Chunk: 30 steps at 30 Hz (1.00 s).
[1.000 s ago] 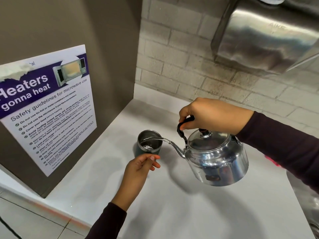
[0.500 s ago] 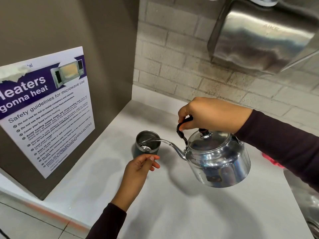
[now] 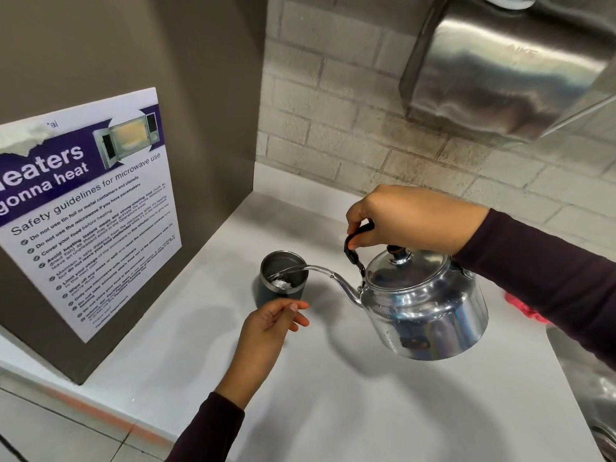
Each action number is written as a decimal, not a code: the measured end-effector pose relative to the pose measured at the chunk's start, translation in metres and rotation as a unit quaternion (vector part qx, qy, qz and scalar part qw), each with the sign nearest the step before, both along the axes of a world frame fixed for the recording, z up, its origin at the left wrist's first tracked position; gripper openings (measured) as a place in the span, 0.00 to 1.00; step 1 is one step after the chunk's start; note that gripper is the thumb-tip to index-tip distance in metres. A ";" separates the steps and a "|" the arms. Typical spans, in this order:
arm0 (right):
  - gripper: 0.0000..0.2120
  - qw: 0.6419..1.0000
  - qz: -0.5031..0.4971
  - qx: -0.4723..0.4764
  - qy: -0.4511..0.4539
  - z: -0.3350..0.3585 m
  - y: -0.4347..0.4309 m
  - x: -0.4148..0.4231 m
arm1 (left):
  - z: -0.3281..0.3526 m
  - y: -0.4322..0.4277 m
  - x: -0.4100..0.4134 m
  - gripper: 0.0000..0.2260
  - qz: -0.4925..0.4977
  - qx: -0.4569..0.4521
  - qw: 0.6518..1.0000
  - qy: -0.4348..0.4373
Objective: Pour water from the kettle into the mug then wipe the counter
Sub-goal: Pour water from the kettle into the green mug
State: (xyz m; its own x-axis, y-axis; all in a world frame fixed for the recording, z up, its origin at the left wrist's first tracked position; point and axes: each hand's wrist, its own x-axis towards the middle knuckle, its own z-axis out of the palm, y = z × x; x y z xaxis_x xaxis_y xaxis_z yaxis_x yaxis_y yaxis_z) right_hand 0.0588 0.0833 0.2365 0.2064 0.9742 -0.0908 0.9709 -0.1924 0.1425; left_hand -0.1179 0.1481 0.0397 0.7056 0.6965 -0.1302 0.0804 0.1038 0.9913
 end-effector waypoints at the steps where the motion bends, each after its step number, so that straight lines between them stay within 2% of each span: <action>1: 0.08 1.000 0.000 0.002 0.001 0.000 -0.001 0.001 | -0.001 -0.001 0.001 0.11 0.000 0.000 1.000 0.000; 6: 0.08 0.999 -0.002 0.031 0.015 -0.006 -0.012 0.008 | -0.003 -0.007 0.007 0.10 -0.003 0.003 1.000 0.000; 13: 0.08 0.988 -0.024 0.130 0.080 -0.018 -0.047 0.022 | -0.006 -0.021 0.021 0.10 -0.016 0.003 1.000 -0.001; 18: 0.14 0.947 -0.119 0.258 0.153 -0.032 -0.082 0.038 | -0.006 -0.029 0.032 0.12 -0.028 0.010 1.000 -0.003; 21: 0.13 0.919 -0.178 0.301 0.181 -0.044 -0.105 0.050 | -0.007 -0.039 0.043 0.13 -0.045 0.024 0.999 0.004; 30: 0.12 0.883 -0.291 0.324 0.173 -0.083 -0.182 0.100 | -0.008 -0.085 0.087 0.12 -0.115 0.056 0.992 0.019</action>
State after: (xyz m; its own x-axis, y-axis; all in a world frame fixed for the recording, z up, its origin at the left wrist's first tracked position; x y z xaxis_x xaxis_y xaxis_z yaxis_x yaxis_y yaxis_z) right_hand 0.1592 -0.0984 0.1538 0.7591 0.5826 0.2903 0.6438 -0.6060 -0.4672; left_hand -0.0312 0.0630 0.0313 0.8440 0.5287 -0.0903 0.1268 -0.0331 0.9914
